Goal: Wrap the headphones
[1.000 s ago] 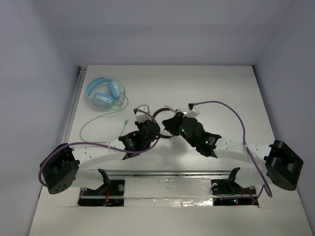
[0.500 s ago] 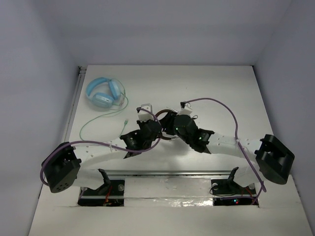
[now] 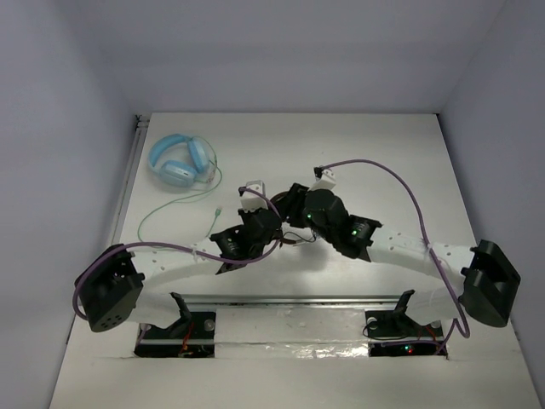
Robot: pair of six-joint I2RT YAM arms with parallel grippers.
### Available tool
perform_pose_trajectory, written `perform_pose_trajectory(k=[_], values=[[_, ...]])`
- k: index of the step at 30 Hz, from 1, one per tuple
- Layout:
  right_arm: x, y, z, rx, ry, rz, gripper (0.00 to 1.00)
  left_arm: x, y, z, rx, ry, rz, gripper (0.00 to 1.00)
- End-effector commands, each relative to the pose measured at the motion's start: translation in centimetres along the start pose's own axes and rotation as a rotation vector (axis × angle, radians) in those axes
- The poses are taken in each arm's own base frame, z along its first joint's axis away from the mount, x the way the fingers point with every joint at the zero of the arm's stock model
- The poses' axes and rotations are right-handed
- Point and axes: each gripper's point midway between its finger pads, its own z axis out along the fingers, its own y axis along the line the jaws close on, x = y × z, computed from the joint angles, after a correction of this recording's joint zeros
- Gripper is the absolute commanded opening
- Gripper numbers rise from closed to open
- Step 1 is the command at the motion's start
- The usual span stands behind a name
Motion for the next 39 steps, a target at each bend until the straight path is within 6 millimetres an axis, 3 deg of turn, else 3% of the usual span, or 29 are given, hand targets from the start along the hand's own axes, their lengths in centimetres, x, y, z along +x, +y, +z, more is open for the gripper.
perform_pose_trajectory(k=[1,7,11,13,15,18,19,20,22,24,25,27,28,30,34,39], values=[[-2.4,2.6,-2.1,-0.067,-0.040,0.022,0.56,-3.5,-3.3,-0.4,0.083,-0.078,-0.115,0.00],[-5.6,0.2,-4.6,0.043,-0.165,-0.014,0.45,-4.8,-3.3,-1.1,0.089,-0.099,-0.118,0.00],[-8.9,-1.7,-7.0,0.123,-0.305,-0.022,0.07,-5.2,-3.3,-1.5,0.096,-0.100,-0.107,0.00],[-9.9,-2.4,-8.2,0.150,-0.344,-0.038,0.01,-4.9,-3.2,-1.2,0.096,-0.086,-0.095,0.00],[-11.4,-3.4,-10.2,0.172,-0.413,-0.050,0.00,-4.7,-3.9,-1.0,0.119,-0.078,-0.094,0.00],[-12.9,-5.3,-13.0,0.211,-0.486,-0.052,0.00,-4.6,-4.6,0.7,0.117,-0.042,-0.062,0.00],[-13.0,-5.9,-13.6,0.225,-0.489,-0.063,0.00,-3.4,-5.1,1.5,0.120,-0.009,-0.027,0.00],[-13.2,-6.6,-14.2,0.245,-0.506,-0.065,0.00,-4.6,-5.6,2.4,0.123,-0.025,-0.038,0.00],[-13.4,-7.9,-15.8,0.270,-0.520,-0.061,0.01,-3.7,-6.3,4.0,0.132,0.008,-0.012,0.00],[-13.7,-8.8,-16.7,0.294,-0.538,-0.060,0.02,-5.0,-7.0,5.3,0.126,-0.012,-0.010,0.00],[-13.5,-9.3,-17.1,0.301,-0.538,-0.061,0.03,-4.2,-7.2,6.2,0.114,-0.001,0.009,0.00],[-13.4,-9.7,-17.3,0.302,-0.535,-0.058,0.04,-5.3,-7.2,7.8,0.100,-0.017,0.006,0.00],[-13.1,-10.0,-17.3,0.305,-0.528,-0.062,0.04,-4.2,-7.2,8.7,0.085,0.003,0.026,0.00],[-12.6,-10.1,-17.0,0.301,-0.510,-0.072,0.06,-4.3,-6.8,10.0,0.063,0.011,0.028,0.00],[-11.6,-10.3,-16.1,0.295,-0.480,-0.079,0.08,-1.9,-5.3,12.8,0.016,0.068,0.052,0.00],[-10.9,-9.8,-15.5,0.275,-0.450,-0.088,0.09,-1.1,-4.4,13.6,-0.012,0.081,0.059,0.00]])
